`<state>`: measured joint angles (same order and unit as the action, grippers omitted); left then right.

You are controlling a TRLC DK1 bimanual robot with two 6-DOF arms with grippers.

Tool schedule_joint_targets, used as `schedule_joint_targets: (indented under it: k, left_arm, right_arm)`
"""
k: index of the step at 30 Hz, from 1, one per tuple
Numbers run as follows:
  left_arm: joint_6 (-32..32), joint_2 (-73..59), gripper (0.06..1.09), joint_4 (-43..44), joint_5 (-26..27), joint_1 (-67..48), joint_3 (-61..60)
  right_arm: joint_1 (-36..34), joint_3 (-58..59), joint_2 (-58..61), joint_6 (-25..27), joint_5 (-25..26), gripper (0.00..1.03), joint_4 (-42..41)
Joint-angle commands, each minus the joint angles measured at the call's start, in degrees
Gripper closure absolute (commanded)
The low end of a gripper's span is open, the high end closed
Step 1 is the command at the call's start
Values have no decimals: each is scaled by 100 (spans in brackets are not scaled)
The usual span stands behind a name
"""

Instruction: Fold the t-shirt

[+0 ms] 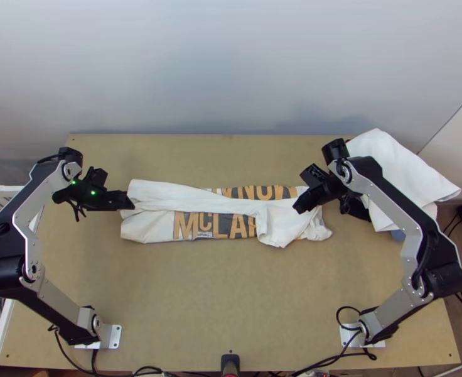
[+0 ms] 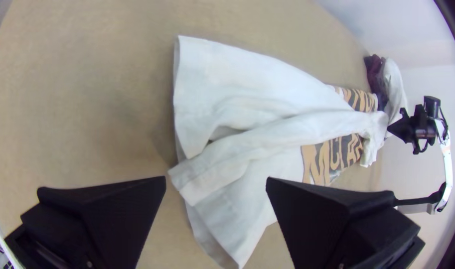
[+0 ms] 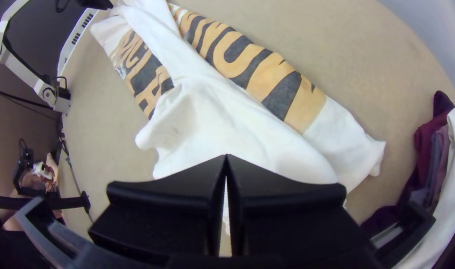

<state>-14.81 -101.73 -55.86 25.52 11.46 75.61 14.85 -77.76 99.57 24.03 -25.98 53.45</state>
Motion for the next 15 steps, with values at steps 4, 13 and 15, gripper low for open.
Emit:
schedule_joint_targets:
  k: [4, 13, 15]
  left_arm:
    - [242, -75, 11, 233, 173, -118, -38]
    - [435, -163, 11, 690, 129, -92, -56]
    - [461, -251, 11, 725, 129, -109, -56]
  right_arm:
    - [-53, 76, 335, 128, -13, 100, -423]
    - [-26, 24, 555, 111, -13, 100, -555]
    - [-26, 32, 572, 119, -13, 100, -555]
